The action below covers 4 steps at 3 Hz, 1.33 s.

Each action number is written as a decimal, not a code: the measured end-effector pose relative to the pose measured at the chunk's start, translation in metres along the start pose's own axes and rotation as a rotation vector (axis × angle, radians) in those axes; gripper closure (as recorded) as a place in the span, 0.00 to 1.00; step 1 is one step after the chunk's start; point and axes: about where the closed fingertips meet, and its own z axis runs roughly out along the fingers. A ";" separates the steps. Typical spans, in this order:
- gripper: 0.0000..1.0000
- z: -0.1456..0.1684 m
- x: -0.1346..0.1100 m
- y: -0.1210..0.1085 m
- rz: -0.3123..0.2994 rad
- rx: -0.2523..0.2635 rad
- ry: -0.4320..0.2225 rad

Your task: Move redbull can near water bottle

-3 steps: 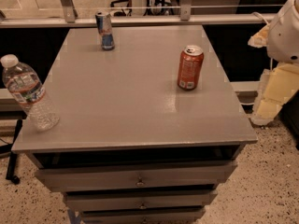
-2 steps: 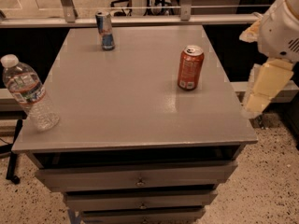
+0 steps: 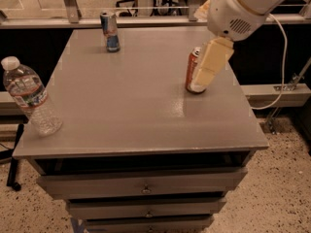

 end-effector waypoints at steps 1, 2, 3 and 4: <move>0.00 0.040 -0.075 -0.031 -0.040 0.022 -0.142; 0.00 0.040 -0.075 -0.030 -0.040 0.021 -0.141; 0.00 0.052 -0.076 -0.043 0.005 0.056 -0.169; 0.00 0.094 -0.084 -0.083 0.093 0.110 -0.229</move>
Offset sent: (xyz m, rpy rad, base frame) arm 0.0377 0.0649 0.0050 0.0973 -0.0453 0.0630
